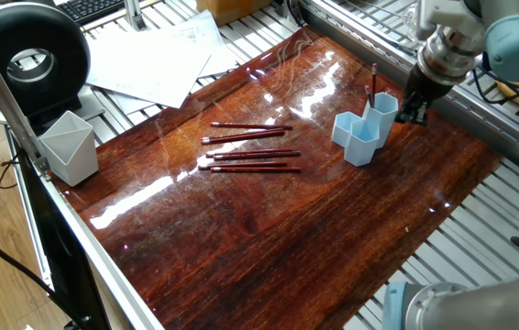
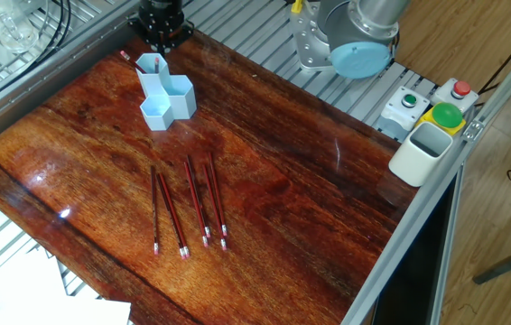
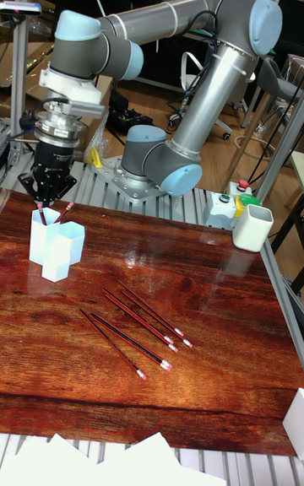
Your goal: Put the pen into the pen holder
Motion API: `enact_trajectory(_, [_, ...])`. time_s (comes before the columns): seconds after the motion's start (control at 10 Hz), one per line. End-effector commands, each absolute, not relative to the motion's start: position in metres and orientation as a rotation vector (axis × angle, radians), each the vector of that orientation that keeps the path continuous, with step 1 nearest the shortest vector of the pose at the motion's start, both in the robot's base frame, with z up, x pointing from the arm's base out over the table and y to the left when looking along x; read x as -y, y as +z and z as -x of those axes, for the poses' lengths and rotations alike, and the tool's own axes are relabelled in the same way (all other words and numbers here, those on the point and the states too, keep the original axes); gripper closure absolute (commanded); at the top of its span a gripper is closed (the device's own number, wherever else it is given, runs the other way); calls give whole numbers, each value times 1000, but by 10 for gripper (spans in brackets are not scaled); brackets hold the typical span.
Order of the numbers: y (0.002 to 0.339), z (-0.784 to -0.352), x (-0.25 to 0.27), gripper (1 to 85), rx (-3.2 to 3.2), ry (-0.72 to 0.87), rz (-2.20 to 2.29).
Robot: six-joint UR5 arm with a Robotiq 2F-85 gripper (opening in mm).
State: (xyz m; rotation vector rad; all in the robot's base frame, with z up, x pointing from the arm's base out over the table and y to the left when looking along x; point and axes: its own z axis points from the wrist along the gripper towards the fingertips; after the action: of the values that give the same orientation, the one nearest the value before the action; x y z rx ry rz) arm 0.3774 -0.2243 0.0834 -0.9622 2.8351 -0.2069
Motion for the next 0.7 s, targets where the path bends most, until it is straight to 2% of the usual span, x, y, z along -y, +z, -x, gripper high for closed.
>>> enact_trajectory(0.0, [97,-351,247,847,-2890,-238,932])
enact_trajectory(0.3, [134,-328,241,847,-2977,-264,918])
enact_trajectory(0.6, [169,-321,194,847,-3099,-327,838])
